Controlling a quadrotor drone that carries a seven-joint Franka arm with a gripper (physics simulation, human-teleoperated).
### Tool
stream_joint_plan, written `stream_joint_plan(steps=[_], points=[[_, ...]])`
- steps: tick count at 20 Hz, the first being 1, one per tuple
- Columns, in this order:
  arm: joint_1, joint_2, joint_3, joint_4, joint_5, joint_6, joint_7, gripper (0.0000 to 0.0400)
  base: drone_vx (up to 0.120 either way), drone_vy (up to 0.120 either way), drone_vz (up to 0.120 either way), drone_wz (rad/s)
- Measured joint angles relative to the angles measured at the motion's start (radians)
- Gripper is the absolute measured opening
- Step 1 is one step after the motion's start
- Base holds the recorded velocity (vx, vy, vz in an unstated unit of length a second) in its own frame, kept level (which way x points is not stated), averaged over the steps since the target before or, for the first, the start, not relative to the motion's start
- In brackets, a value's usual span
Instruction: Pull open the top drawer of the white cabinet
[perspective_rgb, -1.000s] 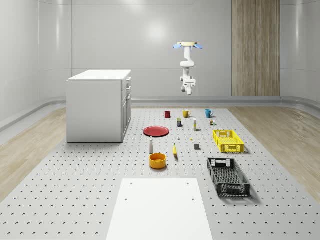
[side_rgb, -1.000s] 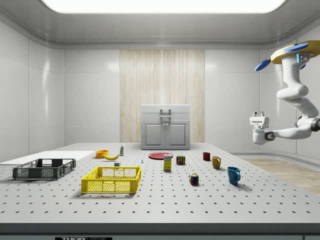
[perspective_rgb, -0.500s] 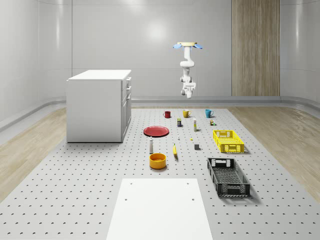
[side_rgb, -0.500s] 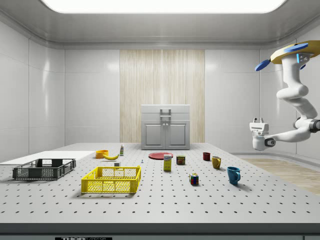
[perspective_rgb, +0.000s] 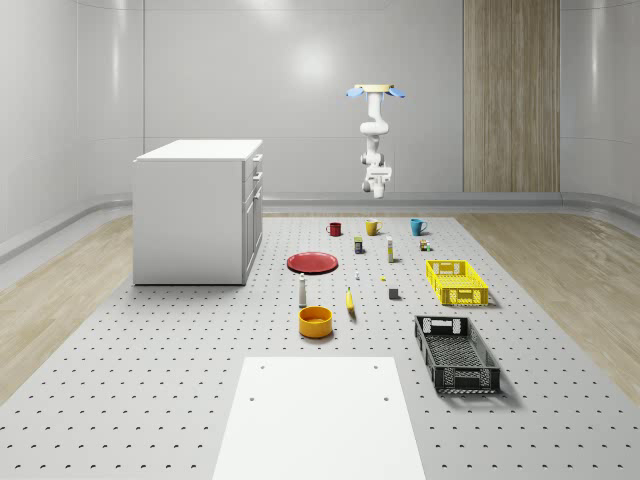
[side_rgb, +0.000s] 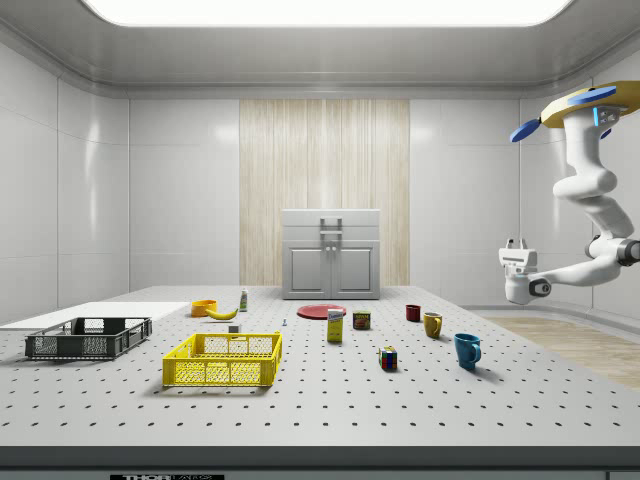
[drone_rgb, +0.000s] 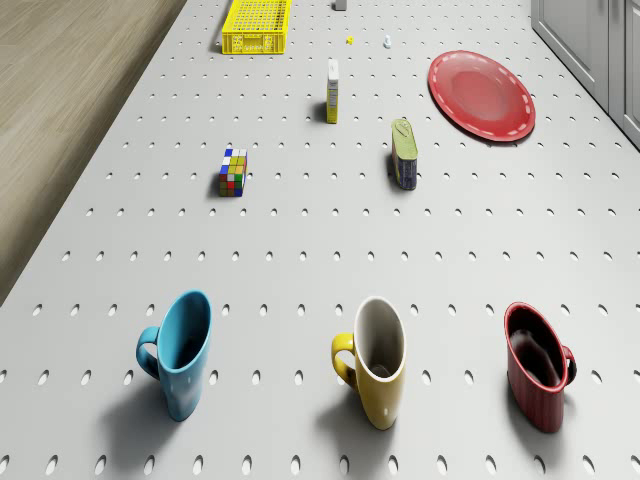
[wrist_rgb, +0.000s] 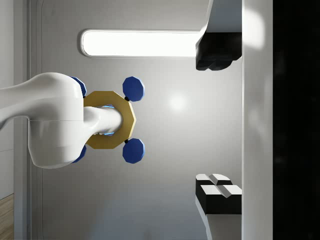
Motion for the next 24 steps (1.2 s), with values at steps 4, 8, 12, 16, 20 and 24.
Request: stream_joint_plan(steps=[4, 8, 12, 16, 20, 24], points=[[-0.001, -0.001, 0.000, 0.001, 0.000, 0.001, 0.000, 0.0305, 0.010, -0.040, 0.000, 0.000], [-0.001, -0.002, 0.001, 0.000, 0.000, 0.004, 0.000, 0.0305, 0.120, -0.120, 0.010, 0.000], [-0.001, -0.004, 0.001, -0.002, -0.001, 0.006, 0.000, 0.0305, 0.120, -0.120, 0.120, 0.000], [-0.002, -0.006, 0.002, -0.003, -0.002, 0.009, 0.000, 0.0305, 0.120, -0.120, 0.120, 0.000], [-0.003, -0.008, 0.004, -0.005, -0.004, 0.012, 0.000, 0.0305, 0.120, -0.120, 0.120, 0.000], [-0.004, -0.011, 0.008, -0.008, -0.009, 0.015, 0.000, 0.0305, 0.120, -0.120, 0.120, 0.000]])
